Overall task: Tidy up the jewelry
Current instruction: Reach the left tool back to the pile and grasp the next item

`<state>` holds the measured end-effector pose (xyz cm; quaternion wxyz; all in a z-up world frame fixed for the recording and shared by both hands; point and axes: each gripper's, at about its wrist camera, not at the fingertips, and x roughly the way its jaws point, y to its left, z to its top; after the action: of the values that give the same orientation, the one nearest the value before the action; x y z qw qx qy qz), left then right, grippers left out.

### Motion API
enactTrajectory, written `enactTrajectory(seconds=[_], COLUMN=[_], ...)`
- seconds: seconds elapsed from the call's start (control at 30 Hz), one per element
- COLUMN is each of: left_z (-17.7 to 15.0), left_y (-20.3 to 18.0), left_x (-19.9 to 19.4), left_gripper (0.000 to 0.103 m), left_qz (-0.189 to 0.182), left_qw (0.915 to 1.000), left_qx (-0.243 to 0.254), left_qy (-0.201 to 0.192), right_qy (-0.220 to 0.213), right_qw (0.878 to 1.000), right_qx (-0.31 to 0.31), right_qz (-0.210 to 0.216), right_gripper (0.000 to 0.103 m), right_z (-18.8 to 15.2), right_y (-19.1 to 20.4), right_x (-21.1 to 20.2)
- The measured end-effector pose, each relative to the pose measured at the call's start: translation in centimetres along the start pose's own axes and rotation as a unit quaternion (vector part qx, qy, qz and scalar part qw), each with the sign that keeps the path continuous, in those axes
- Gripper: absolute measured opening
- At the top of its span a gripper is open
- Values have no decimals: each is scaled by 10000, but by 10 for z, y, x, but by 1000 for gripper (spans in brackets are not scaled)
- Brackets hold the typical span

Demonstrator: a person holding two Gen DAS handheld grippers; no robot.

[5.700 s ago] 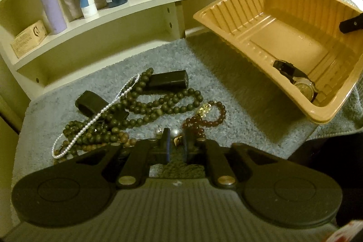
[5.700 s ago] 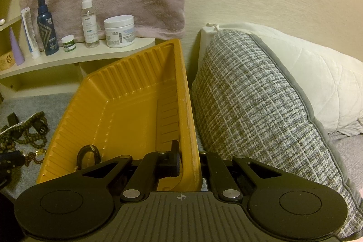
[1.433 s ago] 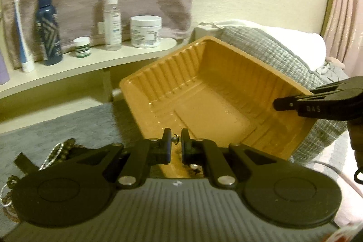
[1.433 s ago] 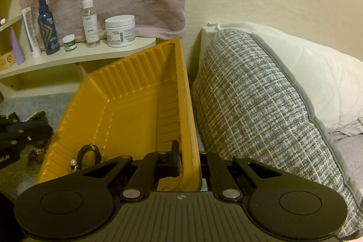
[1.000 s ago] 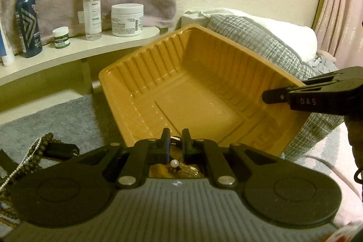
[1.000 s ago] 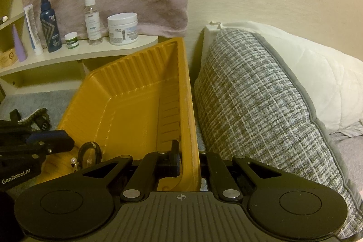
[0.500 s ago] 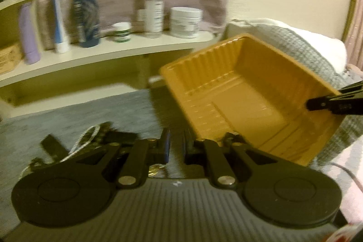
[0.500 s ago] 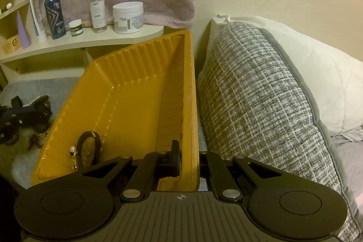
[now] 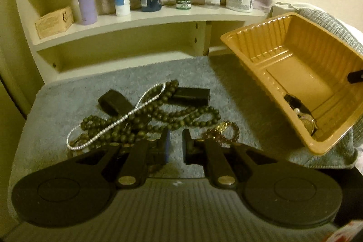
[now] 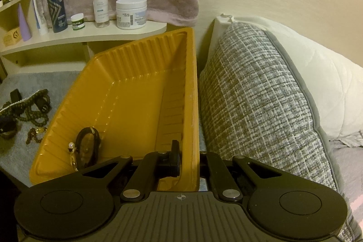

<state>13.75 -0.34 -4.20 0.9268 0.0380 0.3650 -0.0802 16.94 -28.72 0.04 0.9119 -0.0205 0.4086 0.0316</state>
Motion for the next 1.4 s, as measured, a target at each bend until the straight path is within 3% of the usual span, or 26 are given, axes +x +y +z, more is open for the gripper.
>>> enactTrajectory(seconds=[0.23,0.37,0.6,0.63,0.7,1.4], left_z=[-1,0,-5,-5,-4,43], left_y=[-15,-24,-30,-30,-28,-31], left_x=[11,16,24,24,23,-14], left_gripper=[10,18,19,18,5,4], left_qz=[-347,-496,-459,-454,-427,-615], left_qw=[9993,9987,9982,9982,9984,9964], left_qx=[79,106,267,285,251,206], left_qy=[82,95,286,283,272,-540], right_qy=[3,4,2,2,0,-6], right_qw=[10000,10000,10000,10000,10000,10000], right_qx=[-36,-45,-45,-45,-48,-49], right_qz=[7,16,19,21,18,17], right_gripper=[4,4,4,4,4,4], right_z=[1,1,1,1,1,0], right_y=[-1,-2,-2,-3,-2,-3], right_x=[2,2,2,2,3,3])
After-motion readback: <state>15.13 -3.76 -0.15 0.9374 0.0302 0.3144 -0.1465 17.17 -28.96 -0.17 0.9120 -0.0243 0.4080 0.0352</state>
